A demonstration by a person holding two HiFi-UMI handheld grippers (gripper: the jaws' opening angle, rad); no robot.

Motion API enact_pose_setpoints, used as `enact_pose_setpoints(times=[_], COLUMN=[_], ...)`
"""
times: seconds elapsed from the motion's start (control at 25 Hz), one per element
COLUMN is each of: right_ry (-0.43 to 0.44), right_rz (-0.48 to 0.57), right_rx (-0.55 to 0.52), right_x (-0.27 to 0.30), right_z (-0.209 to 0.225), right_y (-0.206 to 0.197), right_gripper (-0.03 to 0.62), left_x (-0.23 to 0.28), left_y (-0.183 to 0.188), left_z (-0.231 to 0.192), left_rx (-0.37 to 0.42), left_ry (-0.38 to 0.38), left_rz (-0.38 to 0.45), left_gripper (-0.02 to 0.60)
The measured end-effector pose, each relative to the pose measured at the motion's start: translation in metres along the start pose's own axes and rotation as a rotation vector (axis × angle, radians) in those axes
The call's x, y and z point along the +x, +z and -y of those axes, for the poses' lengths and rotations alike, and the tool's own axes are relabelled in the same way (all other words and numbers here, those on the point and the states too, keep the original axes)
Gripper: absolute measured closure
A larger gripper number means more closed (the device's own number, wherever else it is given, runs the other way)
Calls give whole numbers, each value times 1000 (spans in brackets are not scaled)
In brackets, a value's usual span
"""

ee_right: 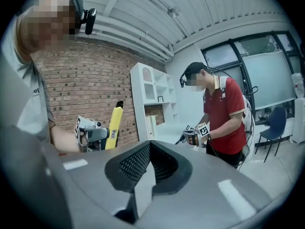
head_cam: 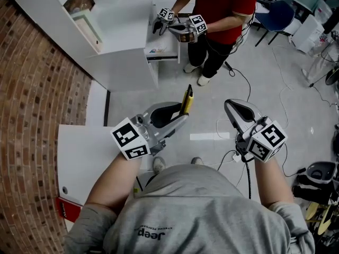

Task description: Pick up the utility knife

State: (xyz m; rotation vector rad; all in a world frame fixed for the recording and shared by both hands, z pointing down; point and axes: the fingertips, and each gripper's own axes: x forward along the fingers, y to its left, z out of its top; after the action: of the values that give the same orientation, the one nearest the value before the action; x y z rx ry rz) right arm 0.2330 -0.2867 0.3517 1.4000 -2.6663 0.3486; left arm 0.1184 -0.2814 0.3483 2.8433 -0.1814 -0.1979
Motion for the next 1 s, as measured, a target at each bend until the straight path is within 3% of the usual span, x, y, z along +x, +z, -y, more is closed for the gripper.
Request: enact_pose_setpoints(times=[0.56,1.0], right_ry=[-12,-16], right_rz=[2,11], right_rx=[-4,12], right_x=[5,9], right_z=[-4,-5], right_y=[6,4], right_gripper=[585,585], left_x=[-12,-19], left_y=[25,26], left_z=[-4,-4], left_rx=[-71,-72], left_ry=[14,11], left_rz=[152,162], left_gripper=[463,463])
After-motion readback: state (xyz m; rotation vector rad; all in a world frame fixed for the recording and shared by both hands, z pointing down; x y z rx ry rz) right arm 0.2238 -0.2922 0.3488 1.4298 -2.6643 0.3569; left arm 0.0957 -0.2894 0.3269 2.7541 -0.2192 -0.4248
